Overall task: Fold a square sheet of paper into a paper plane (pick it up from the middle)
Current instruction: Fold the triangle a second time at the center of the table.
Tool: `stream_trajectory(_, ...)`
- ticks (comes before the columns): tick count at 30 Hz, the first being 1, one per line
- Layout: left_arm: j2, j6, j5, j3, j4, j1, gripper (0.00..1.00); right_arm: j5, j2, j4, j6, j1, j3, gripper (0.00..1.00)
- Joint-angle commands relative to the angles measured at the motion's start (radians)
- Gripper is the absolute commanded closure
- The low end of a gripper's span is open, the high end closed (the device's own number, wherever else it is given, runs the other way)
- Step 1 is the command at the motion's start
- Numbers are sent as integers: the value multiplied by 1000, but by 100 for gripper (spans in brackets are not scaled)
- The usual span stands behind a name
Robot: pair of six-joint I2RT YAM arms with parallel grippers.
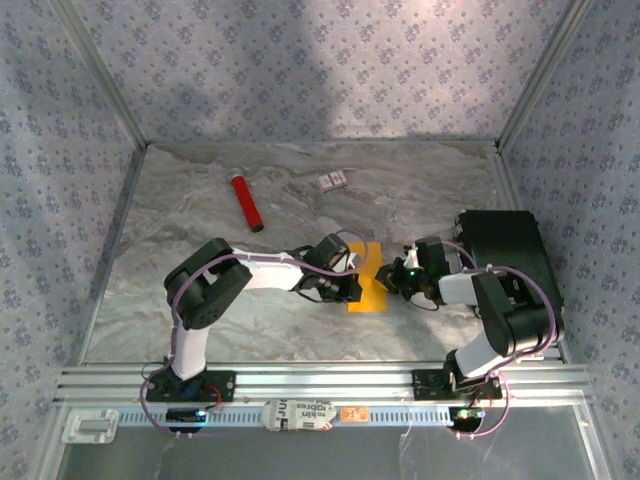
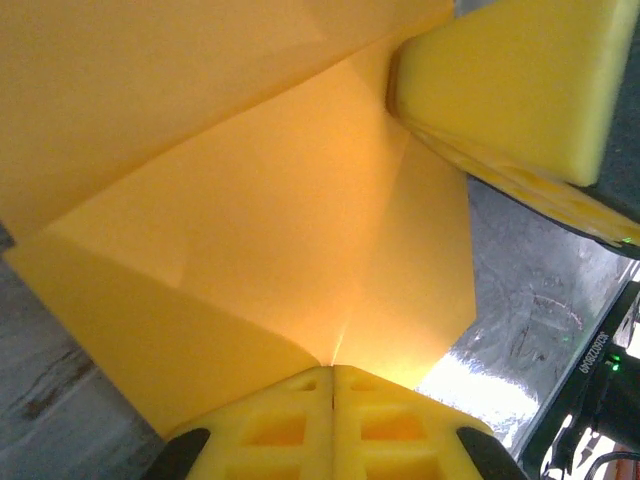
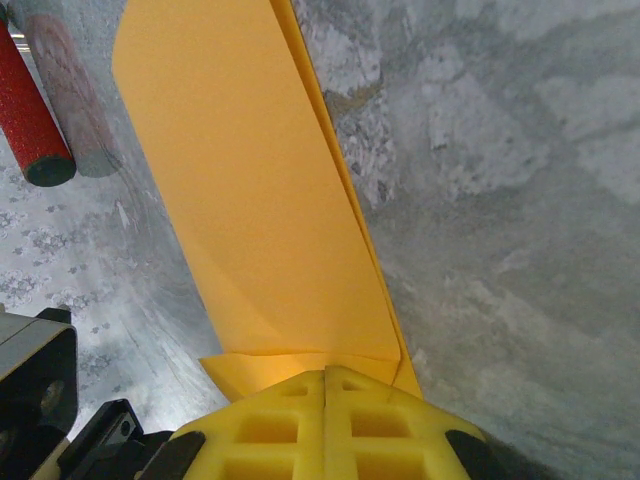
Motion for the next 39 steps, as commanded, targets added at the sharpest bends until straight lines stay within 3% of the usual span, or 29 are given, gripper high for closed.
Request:
stream_trajectory(1,18,22,-42,-57,-30,-7,95,85,11,-95,-21,-9,-24,100)
stream_trajectory(11,-72,44,-60,15,-85,-9,94,86,6,-97,-19,-11,-27,100)
stream_trajectory(18,-63,30,21,44,-55,-9,93,87,-1,-100,-19,-10,-27,100)
stream_trajectory(28,-11,19,1,-48,-29,-11,94,87,-3,-100,-19,-9,-31,100)
stream_trajectory(39,-54,21,-43,-122,-33,-12,94,88,-12,-106,-21,-10,-25,100)
